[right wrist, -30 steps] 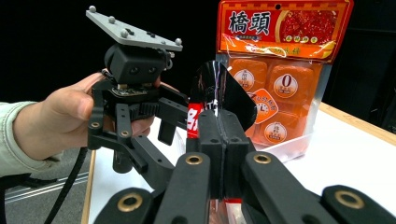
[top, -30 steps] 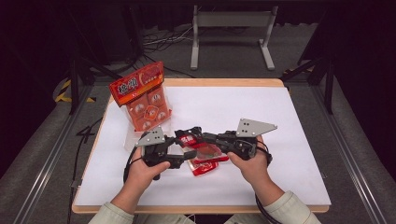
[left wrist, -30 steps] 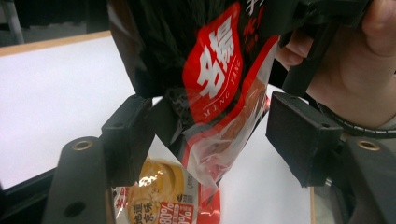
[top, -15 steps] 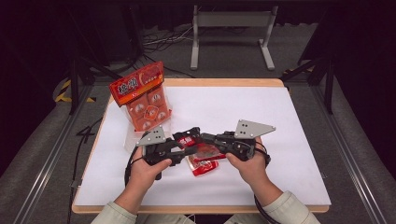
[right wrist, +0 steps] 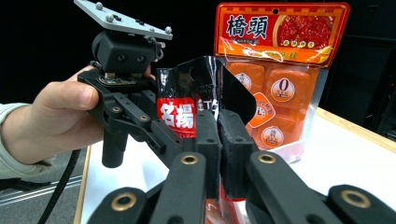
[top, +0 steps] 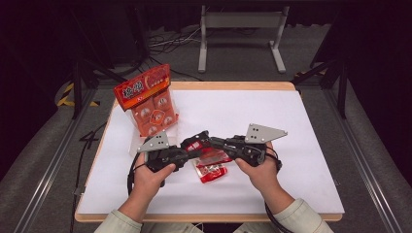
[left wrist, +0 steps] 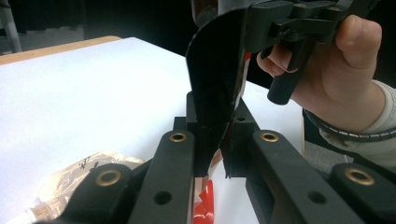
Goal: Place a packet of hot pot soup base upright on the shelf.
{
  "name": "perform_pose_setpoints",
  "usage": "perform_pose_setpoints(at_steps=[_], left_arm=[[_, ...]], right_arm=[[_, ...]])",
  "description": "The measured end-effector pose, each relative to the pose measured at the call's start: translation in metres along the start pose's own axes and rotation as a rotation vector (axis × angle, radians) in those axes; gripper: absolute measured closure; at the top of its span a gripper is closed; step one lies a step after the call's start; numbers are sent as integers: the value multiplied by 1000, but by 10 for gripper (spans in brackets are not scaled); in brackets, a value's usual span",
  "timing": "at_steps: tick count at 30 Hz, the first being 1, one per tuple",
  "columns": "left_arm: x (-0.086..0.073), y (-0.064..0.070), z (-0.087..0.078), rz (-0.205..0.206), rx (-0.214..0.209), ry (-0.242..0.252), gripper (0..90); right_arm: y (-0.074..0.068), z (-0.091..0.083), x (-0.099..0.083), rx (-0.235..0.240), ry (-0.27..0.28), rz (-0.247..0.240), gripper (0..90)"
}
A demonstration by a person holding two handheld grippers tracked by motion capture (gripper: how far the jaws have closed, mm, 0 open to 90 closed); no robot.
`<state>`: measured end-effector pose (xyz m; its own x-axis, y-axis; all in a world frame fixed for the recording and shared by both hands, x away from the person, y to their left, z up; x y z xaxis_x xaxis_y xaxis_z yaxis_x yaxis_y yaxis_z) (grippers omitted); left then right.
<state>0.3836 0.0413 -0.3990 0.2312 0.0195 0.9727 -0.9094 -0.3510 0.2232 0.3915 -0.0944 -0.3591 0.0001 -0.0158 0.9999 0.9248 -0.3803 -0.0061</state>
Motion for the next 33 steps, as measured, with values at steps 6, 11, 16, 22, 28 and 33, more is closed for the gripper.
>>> perform_pose_setpoints(at_steps=[6, 11, 16, 22, 28, 33], left_arm=[[3, 1, -5, 33, -16, -44, 886], [11, -3, -15, 70, -34, -55, 894], [21, -8, -26, 105, -41, -73, 894], [32, -16, -38, 137, -35, -90, 894], [39, -23, -48, 152, -14, -93, 894], [45, -28, -57, 162, -2, -85, 894]], right_arm=[[3, -2, 3, -18, 13, -5, 790], [8, -9, 7, -30, 25, 6, 746], [11, -15, 10, -43, 29, 1, 732], [19, -26, 9, -74, 27, 9, 728], [28, -36, 8, -108, 24, 14, 727], [32, -40, 8, -120, 26, 17, 727]])
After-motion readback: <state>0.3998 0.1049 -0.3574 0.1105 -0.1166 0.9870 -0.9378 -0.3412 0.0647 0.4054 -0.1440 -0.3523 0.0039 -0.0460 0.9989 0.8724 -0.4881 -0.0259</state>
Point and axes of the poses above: each handheld gripper's, and its own axes: z roughly forward along the jaws, x roughly out of its top, y roughly to its right, the point moved 8 cm from there along z, roughly forward along the jaws, and after that the axes turned 11 degrees about y, right-handed, at the moved point
